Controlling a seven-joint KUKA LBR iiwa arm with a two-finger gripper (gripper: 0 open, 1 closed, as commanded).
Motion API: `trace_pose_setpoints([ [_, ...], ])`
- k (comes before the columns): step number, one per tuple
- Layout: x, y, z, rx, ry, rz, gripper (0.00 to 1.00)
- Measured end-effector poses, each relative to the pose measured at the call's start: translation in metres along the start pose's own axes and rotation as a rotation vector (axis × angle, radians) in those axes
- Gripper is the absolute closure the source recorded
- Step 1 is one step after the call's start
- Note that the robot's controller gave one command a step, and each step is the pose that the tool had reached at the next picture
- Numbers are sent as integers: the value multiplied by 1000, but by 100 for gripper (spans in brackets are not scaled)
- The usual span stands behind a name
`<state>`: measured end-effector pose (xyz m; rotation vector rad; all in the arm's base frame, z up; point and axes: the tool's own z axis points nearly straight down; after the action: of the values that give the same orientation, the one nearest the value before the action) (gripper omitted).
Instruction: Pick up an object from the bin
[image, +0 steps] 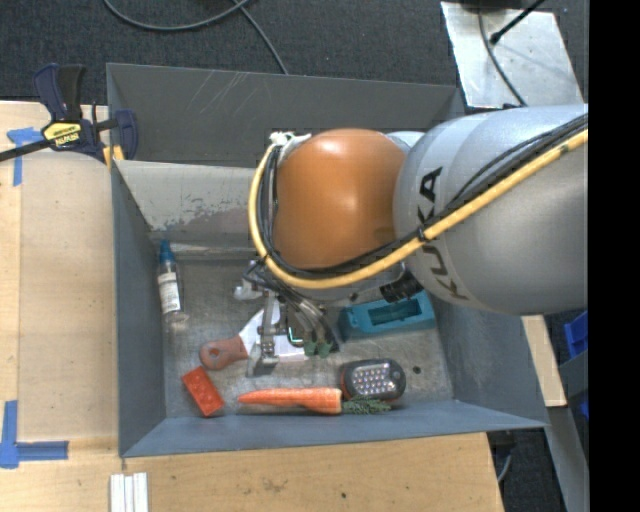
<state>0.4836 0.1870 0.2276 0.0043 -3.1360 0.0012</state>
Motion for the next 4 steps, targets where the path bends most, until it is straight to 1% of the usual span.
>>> trace_pose_setpoints([
  [1,-2,-1,-4,-2,-8,2,0],
  [2,-11,0,34,-2,-12,-93,0],
  [3,-34,3,91,-1,-13,-301,0],
  [4,-65,0,145,-3,-18,-464,100],
])
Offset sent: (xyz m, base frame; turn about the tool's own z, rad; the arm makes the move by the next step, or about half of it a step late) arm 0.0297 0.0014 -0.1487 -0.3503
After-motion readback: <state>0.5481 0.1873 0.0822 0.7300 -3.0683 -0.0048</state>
